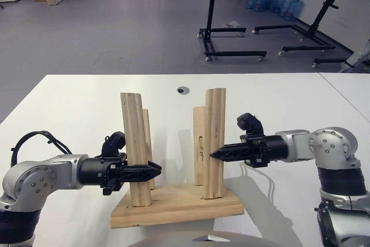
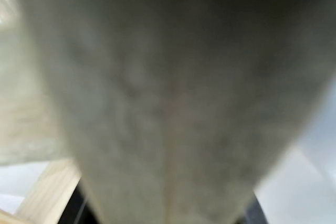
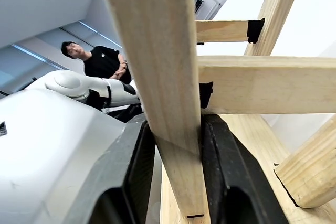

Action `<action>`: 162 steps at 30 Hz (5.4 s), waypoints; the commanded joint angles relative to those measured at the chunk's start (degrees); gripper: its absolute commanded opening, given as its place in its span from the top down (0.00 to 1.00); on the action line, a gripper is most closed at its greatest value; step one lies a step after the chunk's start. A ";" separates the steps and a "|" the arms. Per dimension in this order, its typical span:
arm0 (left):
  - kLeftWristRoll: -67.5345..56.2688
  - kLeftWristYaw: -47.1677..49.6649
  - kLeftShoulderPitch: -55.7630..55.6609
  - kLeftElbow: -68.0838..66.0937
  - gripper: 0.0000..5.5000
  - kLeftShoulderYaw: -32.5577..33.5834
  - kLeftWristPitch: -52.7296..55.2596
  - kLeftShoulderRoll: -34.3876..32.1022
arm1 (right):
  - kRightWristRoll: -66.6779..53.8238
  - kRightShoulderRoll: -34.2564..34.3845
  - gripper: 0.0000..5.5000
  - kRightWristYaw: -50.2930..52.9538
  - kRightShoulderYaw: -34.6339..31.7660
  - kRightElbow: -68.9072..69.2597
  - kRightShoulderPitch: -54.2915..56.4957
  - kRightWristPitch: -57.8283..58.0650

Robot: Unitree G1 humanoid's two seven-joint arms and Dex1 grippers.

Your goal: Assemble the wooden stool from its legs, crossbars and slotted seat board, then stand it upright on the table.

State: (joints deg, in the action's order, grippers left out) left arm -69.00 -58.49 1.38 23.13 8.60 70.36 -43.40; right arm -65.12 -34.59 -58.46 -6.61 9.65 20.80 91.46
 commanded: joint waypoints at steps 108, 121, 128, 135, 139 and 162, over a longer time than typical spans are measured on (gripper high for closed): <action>38.35 -13.95 10.83 -4.44 0.77 -11.77 -59.35 -8.06 | 40.66 -4.49 0.74 -16.05 16.63 -3.88 -21.16 -81.75; -29.00 -0.32 13.61 13.68 0.70 13.31 -24.34 -22.57 | -20.78 -36.28 0.76 -22.63 5.76 9.52 -7.17 -14.77; -36.81 6.66 20.99 15.91 0.52 20.36 -20.95 -19.48 | -33.68 -44.26 0.77 -24.05 11.87 2.36 1.07 0.14; -34.72 13.49 23.15 10.68 0.32 18.92 -17.77 -17.20 | -36.18 -42.03 0.77 -16.83 24.01 -4.76 12.07 1.01; -30.53 12.13 24.41 8.57 0.29 18.07 -14.13 -17.43 | -36.16 -37.33 0.77 -9.02 24.31 -8.38 13.14 0.59; -17.15 0.43 32.72 5.76 0.28 32.26 -11.17 -7.67 | -44.84 -32.87 0.18 8.46 -6.55 4.41 -25.40 -15.24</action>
State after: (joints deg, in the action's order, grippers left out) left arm -85.84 -55.57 28.14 24.60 37.62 57.32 -52.68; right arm -108.71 -69.87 -52.44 -6.58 7.45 3.54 78.66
